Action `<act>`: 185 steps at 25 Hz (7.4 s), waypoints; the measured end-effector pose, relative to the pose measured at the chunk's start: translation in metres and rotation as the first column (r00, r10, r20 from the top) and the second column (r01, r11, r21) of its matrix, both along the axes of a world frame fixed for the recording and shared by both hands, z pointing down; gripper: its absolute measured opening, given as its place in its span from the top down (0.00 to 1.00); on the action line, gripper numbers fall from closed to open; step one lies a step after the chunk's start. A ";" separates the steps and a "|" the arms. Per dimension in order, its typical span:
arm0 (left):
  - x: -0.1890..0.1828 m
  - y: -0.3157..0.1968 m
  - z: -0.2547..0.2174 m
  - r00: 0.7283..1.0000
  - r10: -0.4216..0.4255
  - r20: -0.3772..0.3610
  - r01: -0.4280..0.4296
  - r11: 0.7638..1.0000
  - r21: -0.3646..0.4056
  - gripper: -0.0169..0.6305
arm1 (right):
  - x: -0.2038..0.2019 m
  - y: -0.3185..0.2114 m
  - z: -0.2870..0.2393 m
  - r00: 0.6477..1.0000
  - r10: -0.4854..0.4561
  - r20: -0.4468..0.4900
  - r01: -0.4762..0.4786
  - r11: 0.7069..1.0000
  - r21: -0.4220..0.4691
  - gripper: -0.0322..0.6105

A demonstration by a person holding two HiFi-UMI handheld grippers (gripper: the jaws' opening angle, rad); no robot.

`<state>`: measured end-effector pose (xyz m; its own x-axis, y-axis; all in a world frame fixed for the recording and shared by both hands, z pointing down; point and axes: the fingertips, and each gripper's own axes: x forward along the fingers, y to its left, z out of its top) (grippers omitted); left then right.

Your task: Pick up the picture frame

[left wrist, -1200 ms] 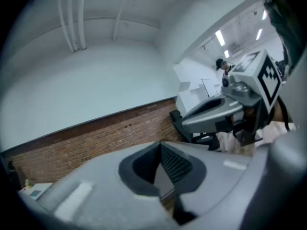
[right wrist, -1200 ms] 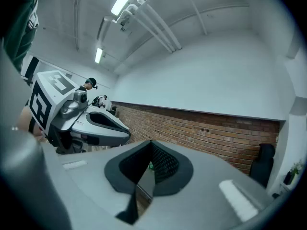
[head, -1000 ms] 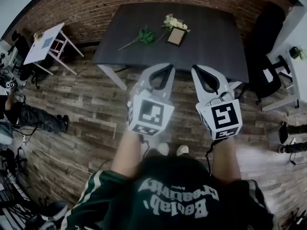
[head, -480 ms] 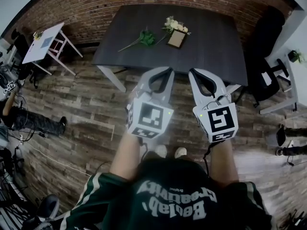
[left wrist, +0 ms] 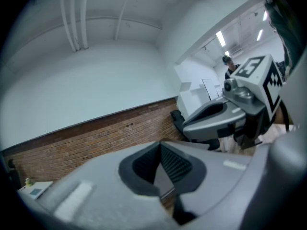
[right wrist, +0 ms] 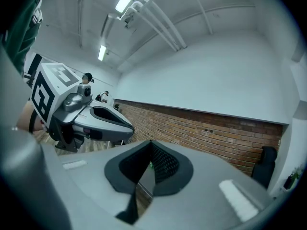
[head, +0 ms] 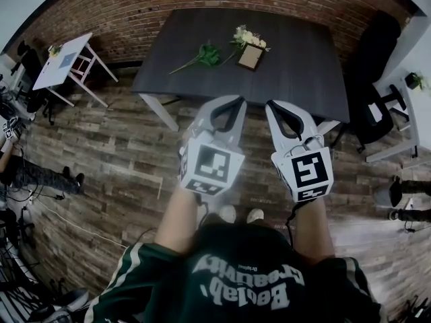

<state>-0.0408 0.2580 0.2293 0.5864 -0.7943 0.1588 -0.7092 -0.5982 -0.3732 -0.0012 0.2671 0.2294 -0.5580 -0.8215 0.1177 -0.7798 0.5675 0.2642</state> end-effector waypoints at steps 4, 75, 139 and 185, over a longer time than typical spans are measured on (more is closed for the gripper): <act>-0.003 0.003 0.001 1.000 0.014 -0.013 -0.014 1.000 -0.007 0.97 | -0.004 0.002 0.000 1.000 0.008 0.002 -0.008 1.000 0.004 0.94; -0.053 -0.070 0.033 1.000 -0.004 0.022 0.004 1.000 -0.031 0.97 | -0.050 -0.073 0.025 1.000 0.015 -0.017 -0.015 1.000 -0.014 0.94; 0.043 -0.434 0.090 0.993 -0.037 0.109 0.054 0.987 -0.152 0.97 | 0.057 -0.444 0.076 0.999 0.004 0.034 0.000 0.990 -0.138 0.94; 0.034 -0.532 0.165 0.982 0.161 0.095 -0.125 0.945 -0.303 0.97 | 0.043 -0.535 0.143 0.973 0.228 0.023 -0.210 0.929 -0.306 0.94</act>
<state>-0.0067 -0.2736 0.3942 0.6536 -0.6109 0.4468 -0.5703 -0.7856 -0.2399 0.0423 -0.2684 0.3729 -0.3816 -0.8554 0.3503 -0.9023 0.4270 0.0599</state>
